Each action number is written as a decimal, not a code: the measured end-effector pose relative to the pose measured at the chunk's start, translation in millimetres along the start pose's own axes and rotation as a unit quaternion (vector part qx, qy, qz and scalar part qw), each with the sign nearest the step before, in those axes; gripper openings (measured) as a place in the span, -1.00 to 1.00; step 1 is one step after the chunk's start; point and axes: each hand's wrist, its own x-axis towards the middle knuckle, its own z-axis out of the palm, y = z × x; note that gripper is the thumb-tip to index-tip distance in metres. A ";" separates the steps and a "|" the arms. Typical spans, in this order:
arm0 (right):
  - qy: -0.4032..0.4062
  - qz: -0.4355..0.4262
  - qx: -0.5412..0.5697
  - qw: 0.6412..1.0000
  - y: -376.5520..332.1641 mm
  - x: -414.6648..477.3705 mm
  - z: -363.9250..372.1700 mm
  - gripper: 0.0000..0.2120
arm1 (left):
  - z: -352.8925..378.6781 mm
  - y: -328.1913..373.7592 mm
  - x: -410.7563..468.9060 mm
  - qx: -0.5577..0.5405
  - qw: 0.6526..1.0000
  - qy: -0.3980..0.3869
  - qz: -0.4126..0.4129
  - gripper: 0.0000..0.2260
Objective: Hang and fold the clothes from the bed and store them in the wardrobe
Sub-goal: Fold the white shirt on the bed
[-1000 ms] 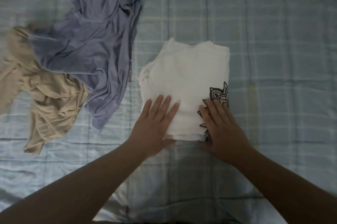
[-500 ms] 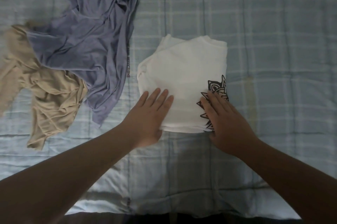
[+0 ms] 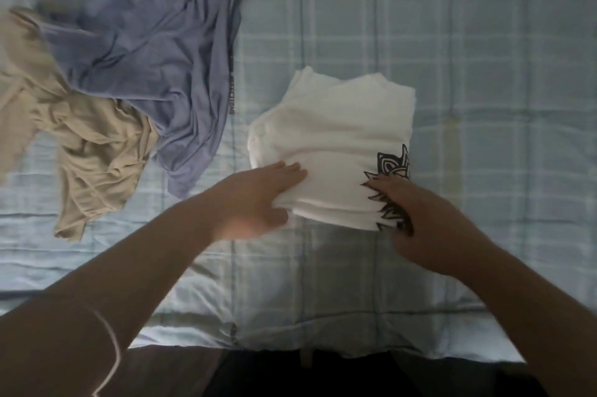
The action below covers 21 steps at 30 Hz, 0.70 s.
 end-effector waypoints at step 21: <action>0.173 0.210 0.453 0.849 17.4 134.7 -97.7 -0.60 | -38.9 -12.1 99.5 -0.366 0.826 0.405 -0.140 -0.45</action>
